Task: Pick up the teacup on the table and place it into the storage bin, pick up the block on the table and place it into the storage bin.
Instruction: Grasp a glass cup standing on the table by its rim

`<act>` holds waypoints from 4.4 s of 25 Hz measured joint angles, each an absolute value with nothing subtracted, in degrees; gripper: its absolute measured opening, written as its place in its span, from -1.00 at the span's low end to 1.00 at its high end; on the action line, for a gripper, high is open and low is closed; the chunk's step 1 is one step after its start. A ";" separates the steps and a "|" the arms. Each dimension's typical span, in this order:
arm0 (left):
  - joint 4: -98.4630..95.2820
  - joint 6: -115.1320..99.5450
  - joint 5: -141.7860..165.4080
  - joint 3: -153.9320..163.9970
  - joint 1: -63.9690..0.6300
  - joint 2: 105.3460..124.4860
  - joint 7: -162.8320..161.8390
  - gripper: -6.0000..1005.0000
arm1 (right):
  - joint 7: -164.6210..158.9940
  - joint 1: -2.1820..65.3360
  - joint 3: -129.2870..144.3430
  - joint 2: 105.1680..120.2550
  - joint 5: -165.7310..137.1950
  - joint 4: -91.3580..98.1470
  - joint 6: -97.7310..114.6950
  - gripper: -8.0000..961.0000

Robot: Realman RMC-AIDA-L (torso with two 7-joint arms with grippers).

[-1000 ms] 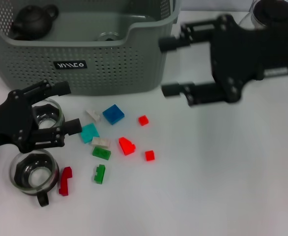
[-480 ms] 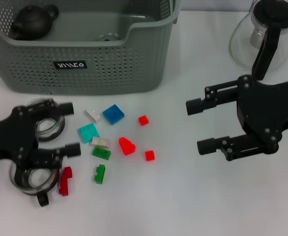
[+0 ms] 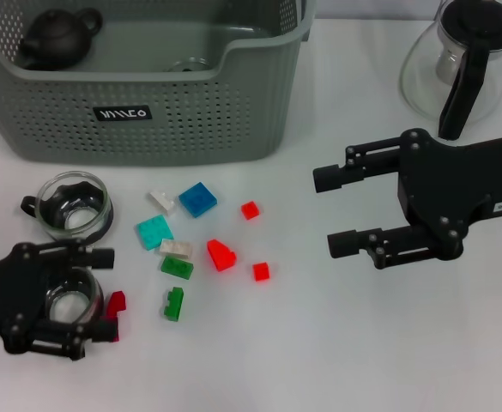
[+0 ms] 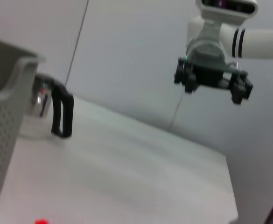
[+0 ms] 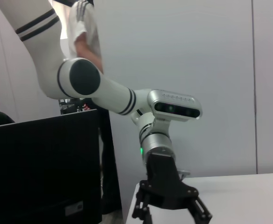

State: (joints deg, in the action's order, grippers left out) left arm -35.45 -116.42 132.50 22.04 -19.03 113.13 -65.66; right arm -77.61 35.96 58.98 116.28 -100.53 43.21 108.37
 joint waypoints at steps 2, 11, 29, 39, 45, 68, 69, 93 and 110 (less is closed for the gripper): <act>-36.74 -116.45 133.66 22.06 -18.80 113.23 -66.37 0.63 | -77.66 36.32 59.08 116.40 -100.53 43.00 107.48 0.41; -44.46 -117.35 134.73 22.03 -19.14 113.37 -67.06 0.63 | -77.96 40.17 59.06 116.58 -100.51 37.81 104.63 0.41; -58.29 -117.23 135.05 29.39 -18.65 115.63 -65.81 0.62 | -78.49 41.90 59.02 117.51 -100.19 34.07 96.41 0.41; -59.08 -116.63 138.20 29.62 -15.42 116.04 -59.70 0.61 | -76.53 42.10 59.35 118.89 -100.35 30.98 94.73 0.41; -60.30 -116.45 138.63 29.40 -14.23 116.53 -58.87 0.61 | -77.87 42.99 58.90 119.09 -100.00 30.95 94.25 0.41; -71.75 -112.50 148.21 29.35 -15.64 122.49 -58.61 0.62 | -80.96 44.48 58.35 119.17 -99.93 30.36 92.00 0.41; -72.03 -112.25 148.47 29.36 -15.64 122.66 -58.65 0.62 | -80.96 44.48 58.35 119.17 -99.93 30.36 92.00 0.41; -76.47 -110.04 152.31 35.38 -16.69 124.39 -59.10 0.55 | -80.87 44.55 57.92 119.53 -99.93 30.33 90.41 0.41; -76.66 -109.50 153.70 41.32 -18.12 124.36 -62.06 0.55 | -80.42 44.12 57.83 119.50 -99.93 29.70 90.06 0.41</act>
State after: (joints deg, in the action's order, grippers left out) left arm -76.66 -109.50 153.70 41.32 -18.12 124.36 -62.06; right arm -80.42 44.12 57.83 119.50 -99.93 29.70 90.06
